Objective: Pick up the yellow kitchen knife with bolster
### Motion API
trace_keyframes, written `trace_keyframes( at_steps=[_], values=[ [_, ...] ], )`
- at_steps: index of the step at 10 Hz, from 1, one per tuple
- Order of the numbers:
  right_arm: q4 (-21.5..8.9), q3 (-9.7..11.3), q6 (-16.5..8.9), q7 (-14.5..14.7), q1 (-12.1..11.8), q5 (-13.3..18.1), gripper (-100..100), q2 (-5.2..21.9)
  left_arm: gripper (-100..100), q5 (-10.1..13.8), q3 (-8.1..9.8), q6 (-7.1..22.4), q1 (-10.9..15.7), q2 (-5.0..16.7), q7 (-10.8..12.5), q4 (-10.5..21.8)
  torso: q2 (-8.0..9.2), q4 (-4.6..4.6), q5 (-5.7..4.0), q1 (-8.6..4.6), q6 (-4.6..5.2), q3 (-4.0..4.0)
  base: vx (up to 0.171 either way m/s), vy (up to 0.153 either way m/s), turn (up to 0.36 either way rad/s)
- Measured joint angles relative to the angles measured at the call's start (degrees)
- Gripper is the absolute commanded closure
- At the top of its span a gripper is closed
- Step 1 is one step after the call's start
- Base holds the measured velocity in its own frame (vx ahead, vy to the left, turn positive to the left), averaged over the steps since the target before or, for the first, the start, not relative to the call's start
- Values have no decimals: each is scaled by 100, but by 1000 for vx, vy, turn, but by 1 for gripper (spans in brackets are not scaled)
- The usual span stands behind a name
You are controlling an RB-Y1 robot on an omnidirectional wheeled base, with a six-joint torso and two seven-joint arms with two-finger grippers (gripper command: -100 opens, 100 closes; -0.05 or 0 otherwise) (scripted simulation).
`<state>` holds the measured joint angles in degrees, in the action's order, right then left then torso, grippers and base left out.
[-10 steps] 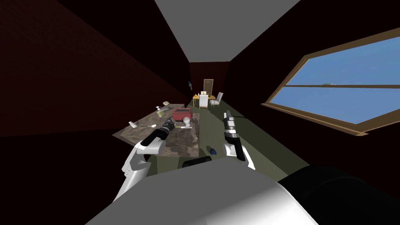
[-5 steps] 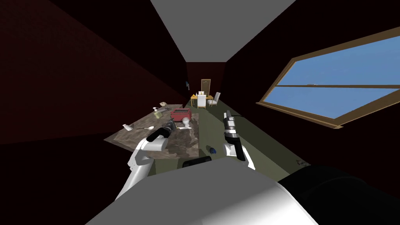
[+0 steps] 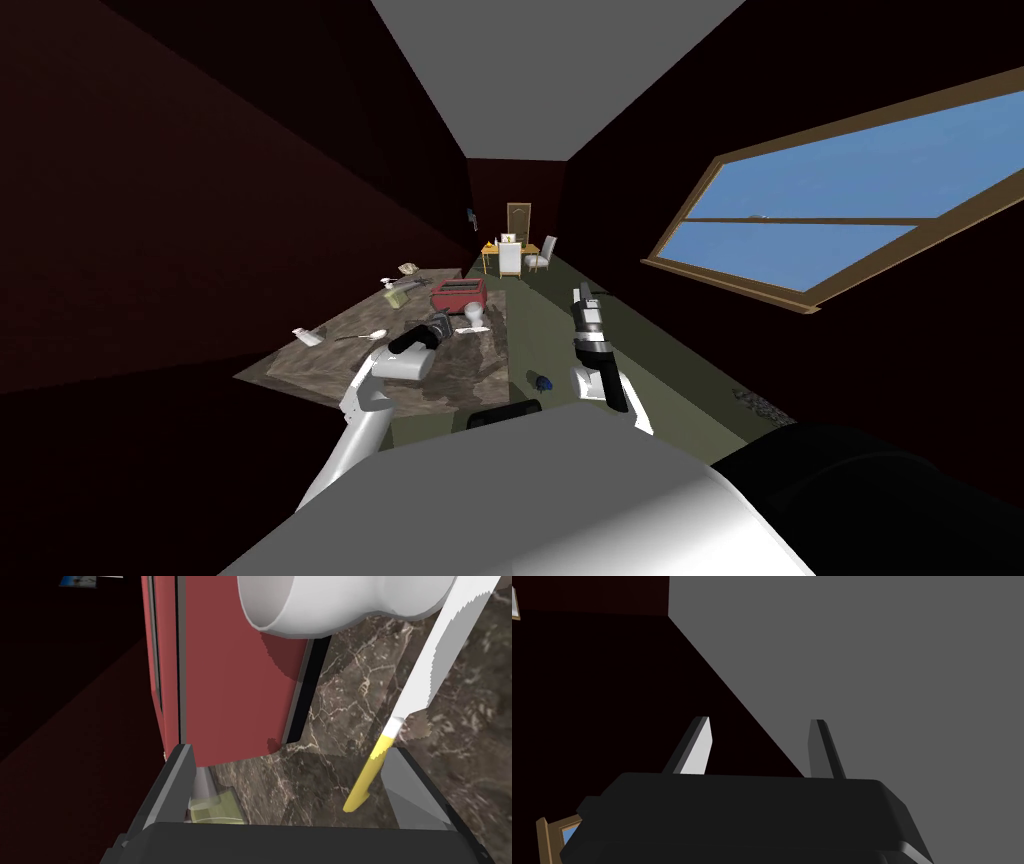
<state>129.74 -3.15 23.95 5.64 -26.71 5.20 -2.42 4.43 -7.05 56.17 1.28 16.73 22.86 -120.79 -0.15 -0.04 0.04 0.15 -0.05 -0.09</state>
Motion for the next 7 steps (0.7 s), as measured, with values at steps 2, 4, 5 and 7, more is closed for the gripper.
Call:
trace_keyframes(
  at_steps=[2,4,5,7],
  values=[
    [0,0,0,0,0,0,0,0,-100,-58,-86,328,122,-2,50,106,-2,0,0,1,-1,-1,12,52,-105],
    [0,0,0,0,0,0,0,0,-100,-105,-161,624,285,-1,96,299,1,0,0,-2,-1,1,8,60,-158],
    [0,0,0,0,0,0,0,0,-100,-140,-228,766,328,17,130,417,-2,0,2,8,-2,-1,8,70,-82],
    [0,0,0,0,0,0,0,0,-100,-157,-287,1110,436,50,170,507,1,0,1,2,-2,1,3,57,-163]
  ],
)
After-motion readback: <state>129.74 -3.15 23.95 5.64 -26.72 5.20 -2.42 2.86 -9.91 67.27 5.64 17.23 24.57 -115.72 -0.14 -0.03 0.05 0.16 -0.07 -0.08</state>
